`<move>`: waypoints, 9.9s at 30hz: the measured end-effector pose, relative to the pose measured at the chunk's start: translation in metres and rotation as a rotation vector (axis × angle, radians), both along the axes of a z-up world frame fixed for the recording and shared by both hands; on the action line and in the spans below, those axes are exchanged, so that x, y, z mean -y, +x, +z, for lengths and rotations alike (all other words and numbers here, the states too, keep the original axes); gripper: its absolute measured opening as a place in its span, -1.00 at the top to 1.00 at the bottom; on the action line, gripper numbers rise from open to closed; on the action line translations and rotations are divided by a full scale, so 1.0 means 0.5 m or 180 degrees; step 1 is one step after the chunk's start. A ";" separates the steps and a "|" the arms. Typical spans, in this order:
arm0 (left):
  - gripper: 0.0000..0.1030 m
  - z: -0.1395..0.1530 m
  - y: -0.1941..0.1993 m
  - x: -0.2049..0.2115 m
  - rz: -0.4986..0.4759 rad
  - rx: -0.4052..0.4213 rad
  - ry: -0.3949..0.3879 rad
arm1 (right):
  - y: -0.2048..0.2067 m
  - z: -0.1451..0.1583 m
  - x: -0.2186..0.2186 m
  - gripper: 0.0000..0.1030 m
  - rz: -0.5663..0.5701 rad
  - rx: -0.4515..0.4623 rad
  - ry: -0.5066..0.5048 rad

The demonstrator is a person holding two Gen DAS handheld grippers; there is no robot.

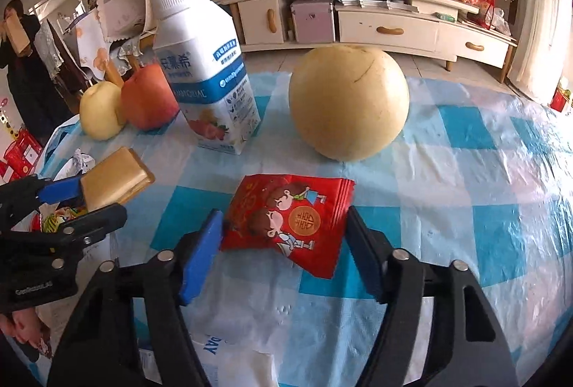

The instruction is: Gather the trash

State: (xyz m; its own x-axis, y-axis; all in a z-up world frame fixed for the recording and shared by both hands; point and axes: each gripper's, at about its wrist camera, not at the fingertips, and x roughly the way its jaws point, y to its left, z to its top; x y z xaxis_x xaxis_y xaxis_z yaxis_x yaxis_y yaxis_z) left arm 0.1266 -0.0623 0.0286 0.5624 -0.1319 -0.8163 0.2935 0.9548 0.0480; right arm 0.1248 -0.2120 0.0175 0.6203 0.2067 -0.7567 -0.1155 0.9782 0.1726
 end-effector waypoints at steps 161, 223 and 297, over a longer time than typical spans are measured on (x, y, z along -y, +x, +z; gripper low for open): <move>-0.58 0.024 -0.503 -1.117 0.4037 0.0549 -0.1649 | -0.342 0.151 -1.093 -0.36 0.2281 0.0361 0.0013; -0.80 0.114 -0.328 -0.617 0.1784 0.0909 -0.0334 | -0.422 0.174 -0.536 -0.86 0.1078 0.0619 -0.0092; -0.26 -0.048 -0.137 -0.280 0.0125 -0.0205 -0.0619 | -0.269 0.117 -0.245 -0.86 0.0394 0.0153 0.0280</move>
State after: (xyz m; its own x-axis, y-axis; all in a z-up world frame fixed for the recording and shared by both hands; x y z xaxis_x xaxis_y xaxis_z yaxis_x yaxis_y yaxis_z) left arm 0.0581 0.0775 0.0046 0.5177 -0.2695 -0.8120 0.2524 0.9550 -0.1560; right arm -0.0097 -0.0893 0.0760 0.6211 0.3481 -0.7022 -0.2444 0.9373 0.2484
